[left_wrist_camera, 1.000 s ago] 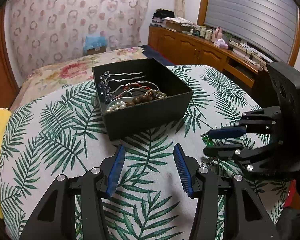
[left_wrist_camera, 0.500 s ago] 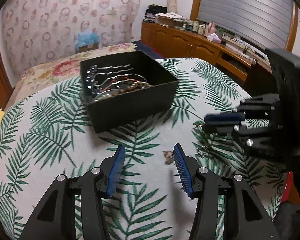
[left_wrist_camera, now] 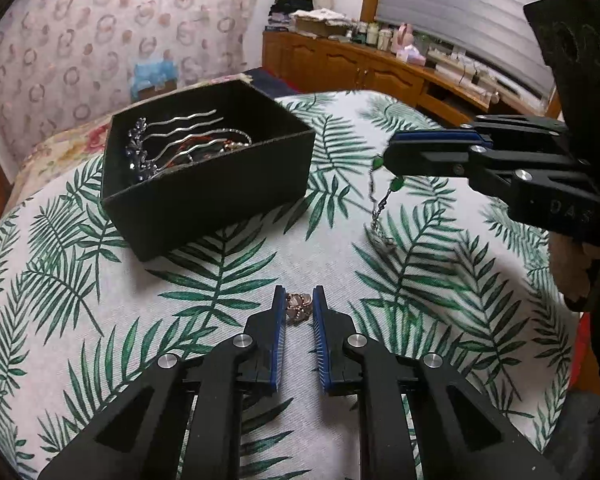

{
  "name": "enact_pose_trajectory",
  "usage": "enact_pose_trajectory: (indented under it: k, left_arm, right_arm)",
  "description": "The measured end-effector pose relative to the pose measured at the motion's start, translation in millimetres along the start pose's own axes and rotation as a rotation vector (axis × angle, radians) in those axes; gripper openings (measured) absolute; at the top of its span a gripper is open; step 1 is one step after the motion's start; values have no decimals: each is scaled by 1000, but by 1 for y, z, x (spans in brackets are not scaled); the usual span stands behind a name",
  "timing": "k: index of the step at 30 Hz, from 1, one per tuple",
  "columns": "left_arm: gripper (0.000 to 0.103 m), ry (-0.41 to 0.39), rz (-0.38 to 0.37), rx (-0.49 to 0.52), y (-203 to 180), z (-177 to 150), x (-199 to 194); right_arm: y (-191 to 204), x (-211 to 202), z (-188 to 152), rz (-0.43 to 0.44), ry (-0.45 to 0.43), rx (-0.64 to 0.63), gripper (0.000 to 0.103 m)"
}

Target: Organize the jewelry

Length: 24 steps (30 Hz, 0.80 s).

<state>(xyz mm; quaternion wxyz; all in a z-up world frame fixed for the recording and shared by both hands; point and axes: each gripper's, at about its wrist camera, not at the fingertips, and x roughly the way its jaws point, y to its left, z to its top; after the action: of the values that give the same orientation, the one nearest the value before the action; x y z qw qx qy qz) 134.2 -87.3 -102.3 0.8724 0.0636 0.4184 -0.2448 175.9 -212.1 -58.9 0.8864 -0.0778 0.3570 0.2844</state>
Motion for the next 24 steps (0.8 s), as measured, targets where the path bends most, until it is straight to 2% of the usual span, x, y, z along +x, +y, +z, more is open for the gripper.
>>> enact_pose_trajectory:
  k: [6,14,24]
  left_arm:
    - [12,-37,13,-34,8,9,-11]
    - [12,-104,54,-40,21,36,-27]
    - [12,-146,98,-64,46,60,-33]
  right_arm:
    - [0,-8,17,3,-46,-20,15]
    - [-2,-18,56,-7,-125,-72,15]
    - [-1,-5,93,24,-158,-121,15]
